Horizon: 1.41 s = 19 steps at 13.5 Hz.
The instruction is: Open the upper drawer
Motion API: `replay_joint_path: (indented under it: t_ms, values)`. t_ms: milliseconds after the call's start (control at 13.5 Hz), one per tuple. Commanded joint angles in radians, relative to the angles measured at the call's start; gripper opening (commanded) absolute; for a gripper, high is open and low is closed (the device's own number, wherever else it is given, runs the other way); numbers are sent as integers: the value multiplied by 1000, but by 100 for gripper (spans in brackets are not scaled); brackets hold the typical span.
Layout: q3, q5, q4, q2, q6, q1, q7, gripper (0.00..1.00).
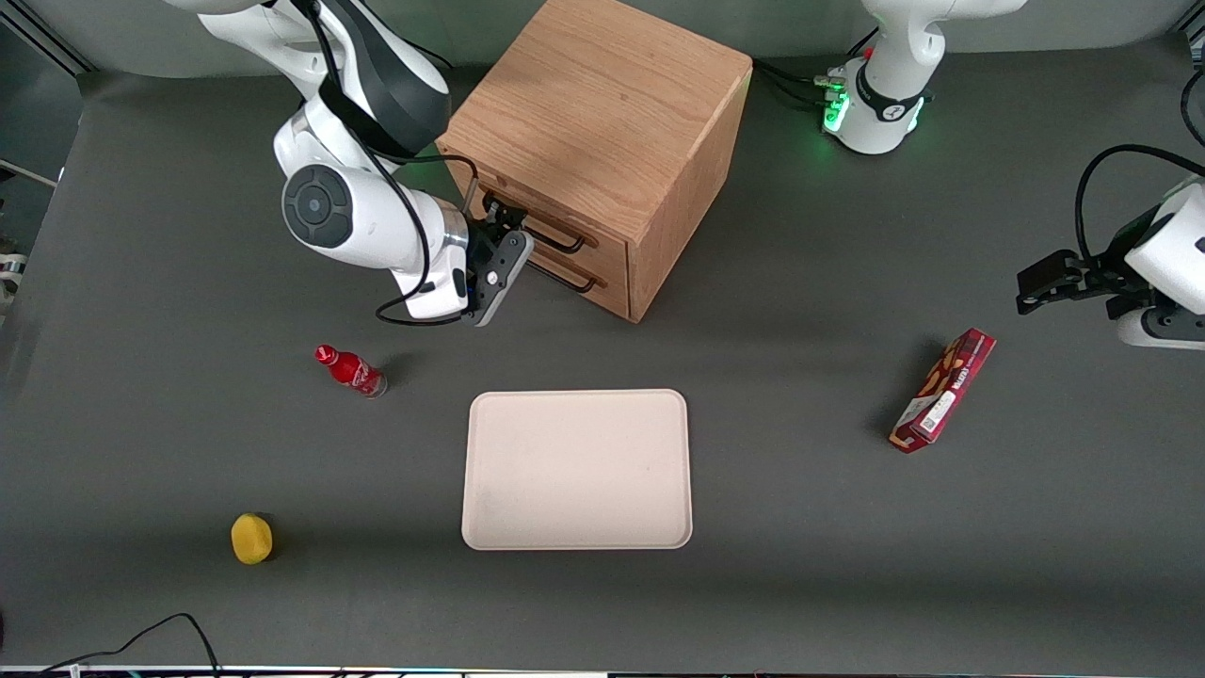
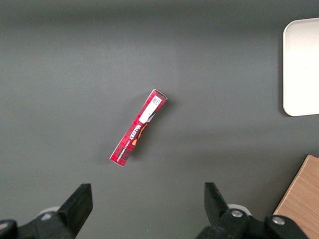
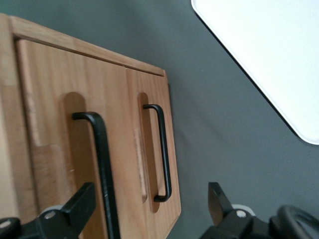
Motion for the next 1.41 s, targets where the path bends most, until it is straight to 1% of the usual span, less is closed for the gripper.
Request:
replay_joint_path:
  t_ms: [0,370,741,1185,1333]
  values:
    - [10,5,-71,-49,56,-7,-29,100]
    - [16,21,-107,-57,61,-6,-27,100]
    - [22,59,-123,-63,59,-9,-26,100]
    - [22,58,-151,-61,97,-7,-27,100]
    - [22,45,-147,-60,99,-9,-29,100]
